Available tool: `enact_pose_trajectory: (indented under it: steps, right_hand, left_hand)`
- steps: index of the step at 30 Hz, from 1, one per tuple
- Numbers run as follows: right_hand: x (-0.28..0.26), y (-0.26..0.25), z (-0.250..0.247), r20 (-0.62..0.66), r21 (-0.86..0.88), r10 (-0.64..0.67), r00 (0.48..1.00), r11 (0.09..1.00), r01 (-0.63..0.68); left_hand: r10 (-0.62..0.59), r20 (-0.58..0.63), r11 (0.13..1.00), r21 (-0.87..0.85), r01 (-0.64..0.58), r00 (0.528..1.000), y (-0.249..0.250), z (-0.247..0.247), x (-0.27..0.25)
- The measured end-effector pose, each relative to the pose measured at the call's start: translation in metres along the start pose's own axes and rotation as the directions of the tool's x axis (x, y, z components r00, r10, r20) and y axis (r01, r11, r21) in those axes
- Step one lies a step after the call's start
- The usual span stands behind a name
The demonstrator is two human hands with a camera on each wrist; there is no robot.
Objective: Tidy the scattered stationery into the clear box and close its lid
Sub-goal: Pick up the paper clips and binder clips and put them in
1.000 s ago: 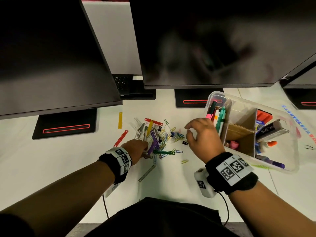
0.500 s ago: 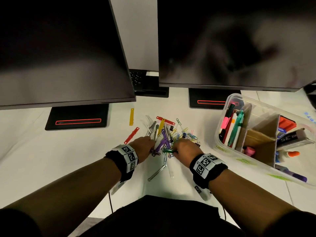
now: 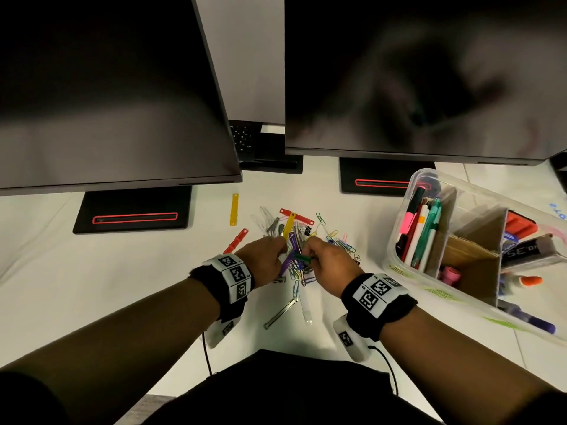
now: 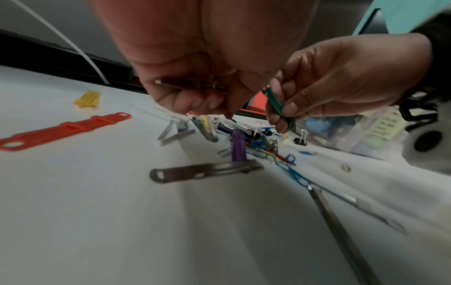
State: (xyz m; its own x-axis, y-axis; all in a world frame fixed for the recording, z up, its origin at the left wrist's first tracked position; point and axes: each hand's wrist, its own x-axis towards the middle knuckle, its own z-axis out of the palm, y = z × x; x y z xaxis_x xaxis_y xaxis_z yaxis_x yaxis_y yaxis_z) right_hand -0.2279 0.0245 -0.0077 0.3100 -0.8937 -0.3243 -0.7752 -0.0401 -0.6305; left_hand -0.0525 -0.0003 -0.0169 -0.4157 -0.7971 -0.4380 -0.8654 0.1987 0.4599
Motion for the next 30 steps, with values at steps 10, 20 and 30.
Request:
enact_pose_trajectory:
  steps: [10,20,30]
  right_hand:
    - [-0.009,0.009,0.016,0.399,-0.279,-0.092,0.912,0.936,0.216]
    - [-0.004,0.014,0.014,0.455,-0.381,-0.092,0.886,0.879,0.287]
    - [-0.016,0.016,0.021,0.481,-0.445,-0.112,0.87,0.823,0.352]
  left_hand:
    - [0.005,0.193,0.971,0.232,-0.05,0.981,-0.016,0.007,-0.012]
    - [0.003,0.104,0.972,0.234,-0.028,0.995,-0.019,0.01,-0.02]
    - [0.013,0.049,0.993,0.12,-0.019,0.999,-0.008,0.012,-0.014]
